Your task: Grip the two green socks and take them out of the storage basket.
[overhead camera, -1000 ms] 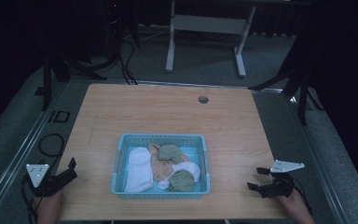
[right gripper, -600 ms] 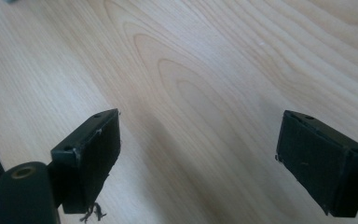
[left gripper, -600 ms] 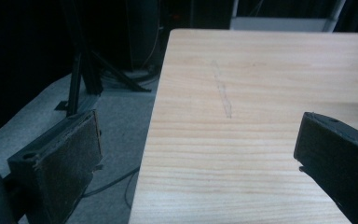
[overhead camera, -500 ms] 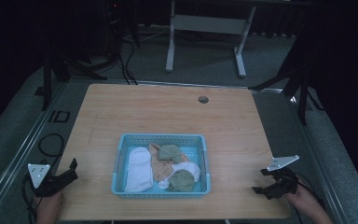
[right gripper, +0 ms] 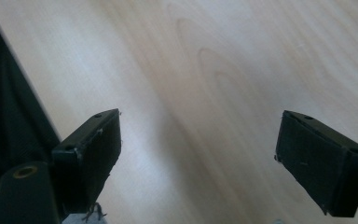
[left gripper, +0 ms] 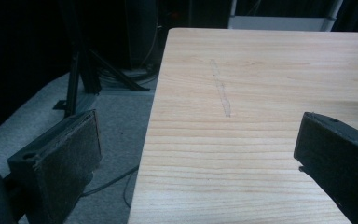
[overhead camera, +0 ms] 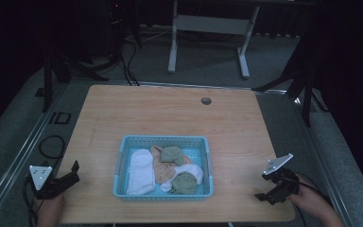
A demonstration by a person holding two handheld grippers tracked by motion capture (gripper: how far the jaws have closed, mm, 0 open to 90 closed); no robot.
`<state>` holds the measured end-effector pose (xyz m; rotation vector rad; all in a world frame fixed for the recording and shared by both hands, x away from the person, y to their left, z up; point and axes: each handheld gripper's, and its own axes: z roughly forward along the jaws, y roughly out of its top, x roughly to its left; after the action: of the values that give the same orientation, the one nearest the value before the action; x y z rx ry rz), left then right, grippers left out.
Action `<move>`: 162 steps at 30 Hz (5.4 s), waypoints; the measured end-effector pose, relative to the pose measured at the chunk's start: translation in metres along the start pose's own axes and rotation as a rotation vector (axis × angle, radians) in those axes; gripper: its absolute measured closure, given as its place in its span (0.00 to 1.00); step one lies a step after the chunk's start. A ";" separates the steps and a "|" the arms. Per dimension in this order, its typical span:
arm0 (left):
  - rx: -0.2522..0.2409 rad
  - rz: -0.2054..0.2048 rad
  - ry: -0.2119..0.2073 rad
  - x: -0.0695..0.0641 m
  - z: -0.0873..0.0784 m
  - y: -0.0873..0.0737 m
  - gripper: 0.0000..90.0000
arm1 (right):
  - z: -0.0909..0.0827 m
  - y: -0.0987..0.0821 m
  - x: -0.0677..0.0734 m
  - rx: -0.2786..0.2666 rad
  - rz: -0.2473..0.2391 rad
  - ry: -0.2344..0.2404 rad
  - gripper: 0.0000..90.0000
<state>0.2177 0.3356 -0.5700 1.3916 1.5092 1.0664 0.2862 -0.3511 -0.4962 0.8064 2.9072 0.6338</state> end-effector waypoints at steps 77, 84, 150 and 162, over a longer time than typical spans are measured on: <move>-0.006 0.007 -0.022 -0.001 0.000 0.000 0.00 | 0.014 0.206 0.074 0.073 -0.391 0.107 0.28; -0.006 0.010 -0.023 -0.001 0.000 0.000 0.00 | 0.036 0.215 0.083 0.099 -0.441 0.125 0.34; -0.001 0.004 -0.009 0.000 0.001 0.000 0.00 | -0.003 0.250 0.091 0.017 -0.532 0.046 0.89; 0.002 0.003 -0.006 0.000 0.001 0.001 0.00 | -0.055 0.229 0.064 -0.067 -0.451 -0.057 0.89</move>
<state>0.2192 0.3358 -0.5699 1.3983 1.5048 1.0617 0.3324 -0.1606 -0.3500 0.1438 2.8473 0.6387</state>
